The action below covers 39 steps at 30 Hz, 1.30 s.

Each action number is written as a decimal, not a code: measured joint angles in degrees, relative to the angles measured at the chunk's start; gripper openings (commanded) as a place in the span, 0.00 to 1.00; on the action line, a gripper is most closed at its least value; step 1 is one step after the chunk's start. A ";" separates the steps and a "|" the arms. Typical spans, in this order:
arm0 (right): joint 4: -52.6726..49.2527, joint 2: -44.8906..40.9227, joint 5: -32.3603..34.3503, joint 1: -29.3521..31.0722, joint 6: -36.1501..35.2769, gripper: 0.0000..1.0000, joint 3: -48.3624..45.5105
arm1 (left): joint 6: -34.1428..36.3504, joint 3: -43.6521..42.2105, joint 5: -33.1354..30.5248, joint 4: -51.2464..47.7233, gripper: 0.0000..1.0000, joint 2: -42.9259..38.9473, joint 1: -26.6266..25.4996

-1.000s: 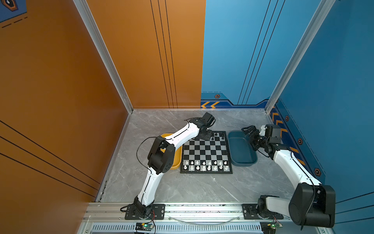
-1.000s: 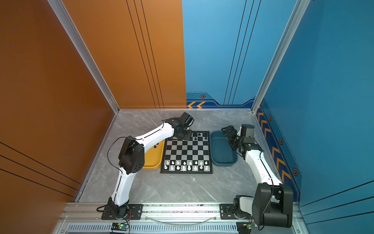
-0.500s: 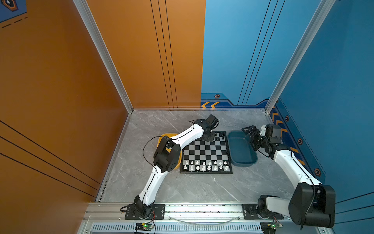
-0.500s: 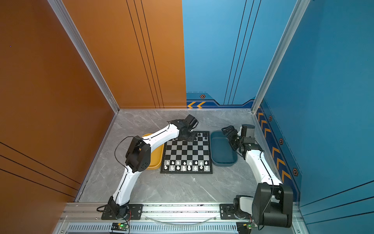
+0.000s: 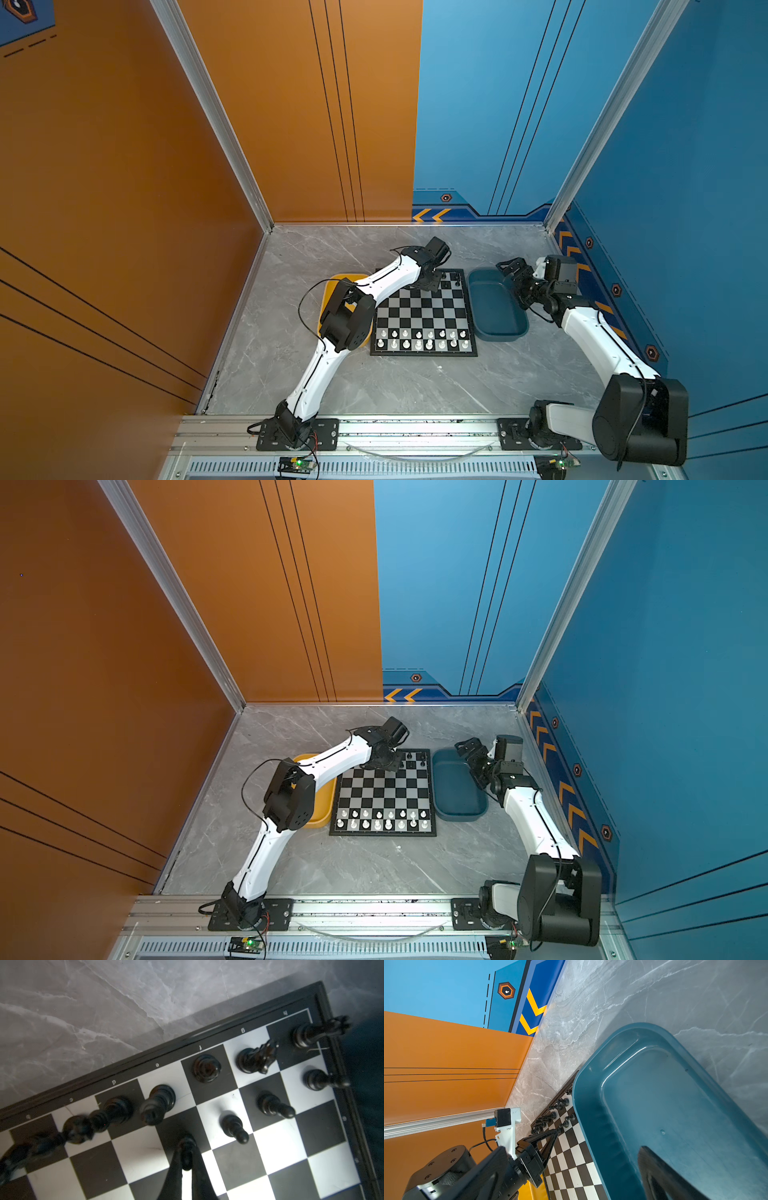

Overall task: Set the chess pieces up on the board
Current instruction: 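Lower the black pawn onto the second row beside the other pawns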

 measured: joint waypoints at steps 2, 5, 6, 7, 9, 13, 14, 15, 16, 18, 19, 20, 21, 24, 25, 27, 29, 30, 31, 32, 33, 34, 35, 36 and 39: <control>0.00 0.00 0.00 0.00 0.00 1.00 -0.02 | -0.04 0.26 -0.02 0.00 0.00 0.17 0.00; 0.00 0.00 0.00 0.00 0.00 1.00 0.00 | -0.22 0.59 -0.13 0.02 0.00 0.46 0.00; 0.00 0.00 0.00 0.00 0.00 1.00 0.00 | -0.26 0.74 -0.17 0.00 0.00 0.55 0.00; 0.00 0.00 0.00 0.00 0.00 1.00 0.00 | -0.31 0.85 -0.17 0.02 0.00 0.63 0.00; 0.00 0.00 0.00 0.00 0.02 1.00 0.00 | -0.46 0.94 -0.20 0.04 0.00 0.72 0.00; 0.00 0.00 0.00 0.00 0.02 1.00 0.00 | -0.46 1.01 -0.20 0.02 0.06 0.76 0.00; 0.00 0.00 0.00 0.00 0.02 1.00 0.00 | -0.46 1.01 -0.20 0.02 0.07 0.76 0.00; 0.00 0.00 0.00 0.00 0.00 1.00 -0.02 | -0.46 1.01 -0.20 0.02 0.08 0.76 0.00; 0.00 0.00 -0.02 0.00 0.00 1.00 0.00 | -0.46 1.01 -0.20 0.02 0.08 0.76 0.00; 0.00 0.00 -0.02 0.00 0.00 1.00 -0.02 | -0.44 1.01 -0.20 0.00 0.11 0.76 0.00; 0.00 0.00 -0.02 0.00 0.00 1.00 0.00 | -0.46 1.01 -0.22 0.02 0.12 0.76 0.00; 0.00 0.00 0.00 0.00 0.00 1.00 0.00 | -0.46 1.01 -0.22 0.00 0.13 0.76 0.00; 0.00 0.00 -0.02 0.00 0.00 1.00 -0.02 | -0.46 1.01 -0.22 0.02 0.14 0.76 0.00; 0.00 0.00 -0.17 -0.02 0.00 1.00 0.00 | -0.44 1.01 -0.22 -0.04 0.18 0.87 0.00; 0.00 0.00 -0.17 0.00 0.00 1.00 0.00 | -0.50 1.01 -0.22 -0.09 0.19 0.92 0.00; 0.00 0.00 -0.20 -0.02 0.00 1.00 0.00 | -0.48 1.01 -0.22 -0.31 0.21 1.03 0.00; 0.00 0.00 -0.17 -0.02 0.00 1.00 0.00 | -0.50 1.01 -0.22 -0.39 0.22 1.09 0.00; 0.00 0.00 -0.20 -0.02 0.00 1.00 0.00 | -0.48 1.01 -0.22 -0.39 0.22 1.09 0.00; 0.00 0.00 -0.17 -0.02 0.00 1.00 0.00 | -0.46 1.01 -0.22 -0.39 0.22 1.09 0.00; 0.00 0.00 -0.20 -0.02 0.00 1.00 0.00 | -0.46 1.01 -0.22 -0.39 0.22 1.09 0.00; 0.00 0.00 -0.20 -0.02 0.00 1.00 0.00 | -0.46 1.01 -0.22 -0.39 0.23 1.09 0.00; 0.00 0.00 -0.20 -0.02 0.00 1.00 0.00 | -0.46 1.01 -0.22 -0.42 0.23 1.09 0.00; 0.00 0.00 -0.20 -0.02 0.00 1.00 0.00 | -0.48 1.01 -0.22 -0.42 0.23 1.09 0.00; 0.00 0.00 -0.20 -0.02 0.00 1.00 0.00 | -0.46 0.96 -0.22 -0.39 0.23 1.09 0.00; 0.00 0.00 -0.20 -0.02 0.00 1.00 0.00 | -0.46 0.44 -0.24 -0.35 0.26 1.07 0.00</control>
